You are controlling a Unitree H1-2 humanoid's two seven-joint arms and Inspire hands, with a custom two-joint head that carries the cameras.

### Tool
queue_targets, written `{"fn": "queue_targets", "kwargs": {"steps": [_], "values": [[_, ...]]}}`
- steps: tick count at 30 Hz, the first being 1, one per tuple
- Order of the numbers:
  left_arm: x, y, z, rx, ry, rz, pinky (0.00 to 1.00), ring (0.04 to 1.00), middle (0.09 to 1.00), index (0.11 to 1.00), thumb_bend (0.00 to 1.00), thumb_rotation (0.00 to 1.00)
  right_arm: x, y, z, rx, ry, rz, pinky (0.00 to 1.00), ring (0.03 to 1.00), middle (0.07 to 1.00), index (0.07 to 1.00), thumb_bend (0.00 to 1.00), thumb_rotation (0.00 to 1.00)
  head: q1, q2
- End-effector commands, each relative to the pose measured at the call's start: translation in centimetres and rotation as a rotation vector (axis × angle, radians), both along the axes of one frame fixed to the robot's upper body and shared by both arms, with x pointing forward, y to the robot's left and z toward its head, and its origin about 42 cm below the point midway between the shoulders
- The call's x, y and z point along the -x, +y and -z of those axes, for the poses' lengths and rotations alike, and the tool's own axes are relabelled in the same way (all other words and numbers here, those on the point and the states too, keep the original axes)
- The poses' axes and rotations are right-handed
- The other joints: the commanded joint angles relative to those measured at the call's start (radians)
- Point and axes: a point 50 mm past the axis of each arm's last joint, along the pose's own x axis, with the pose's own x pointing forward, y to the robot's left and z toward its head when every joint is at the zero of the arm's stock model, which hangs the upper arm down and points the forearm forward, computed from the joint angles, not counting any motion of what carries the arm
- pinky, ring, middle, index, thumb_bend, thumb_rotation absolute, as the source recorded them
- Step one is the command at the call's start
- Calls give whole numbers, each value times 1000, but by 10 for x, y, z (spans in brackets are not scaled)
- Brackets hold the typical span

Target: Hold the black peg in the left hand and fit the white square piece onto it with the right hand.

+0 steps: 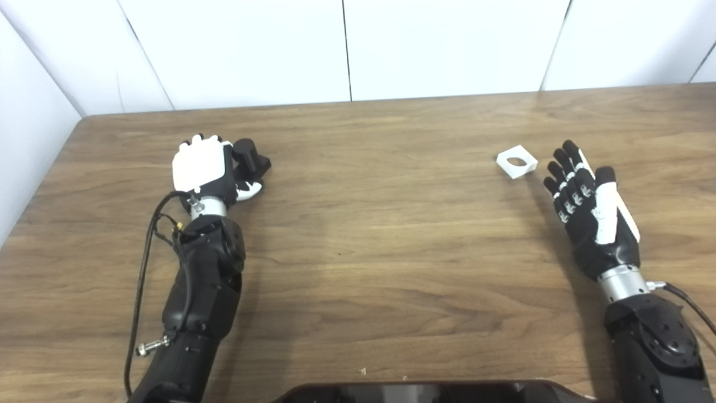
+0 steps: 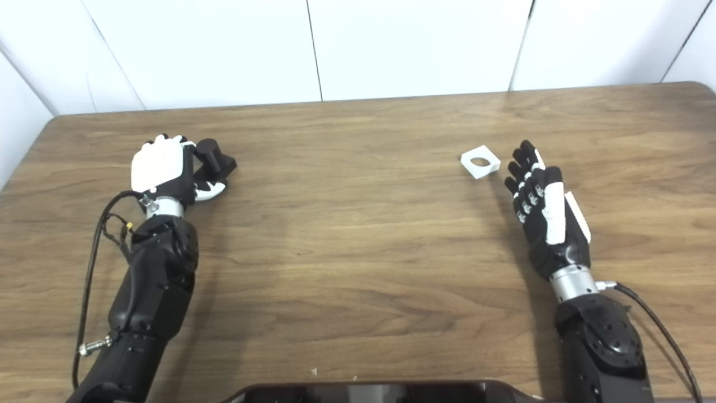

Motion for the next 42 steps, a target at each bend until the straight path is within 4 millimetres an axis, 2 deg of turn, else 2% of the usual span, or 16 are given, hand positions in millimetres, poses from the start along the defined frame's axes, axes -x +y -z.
{"fn": "queue_targets", "kwargs": {"steps": [1, 5, 12, 14, 17, 34, 42], "values": [[-2, 9, -9, -21, -27, -26, 1000, 996, 923, 603, 656, 176, 17, -4, 22, -9, 67, 13, 1000, 1000, 1000, 1000, 723, 1000, 1, 1], [-2, 9, -9, -16, -25, -27, 1000, 997, 926, 631, 647, 172, 17, -4, 20, -10, 61, 7, 1000, 1000, 1000, 1000, 717, 1000, 2, 3], [-1, 8, -8, 10, -33, -25, 1000, 999, 921, 576, 657, 143, 17, -5, 18, -11, 62, 10, 1000, 1000, 1000, 1000, 708, 1000, 1, 5], [0, 8, -7, 17, -30, -25, 1000, 1000, 919, 518, 559, 94, 17, -5, 18, -13, 62, 8, 1000, 1000, 1000, 1000, 711, 1000, 1, 6], [1, 7, -7, 20, -29, -24, 1000, 1000, 914, 494, 517, 73, 17, -6, 18, -15, 59, 5, 1000, 1000, 1000, 1000, 713, 1000, 1, 6], [5, 3, -8, 63, -48, -3, 1000, 994, 909, 488, 513, 67, 16, -4, 15, -12, 61, 5, 1000, 1000, 1000, 1000, 712, 1000, -1, 11], [14, -4, -12, 127, -65, 35, 1000, 1000, 916, 487, 515, 68, 17, -1, 18, -22, 71, 8, 1000, 1000, 1000, 1000, 722, 1000, -7, 10]]}}
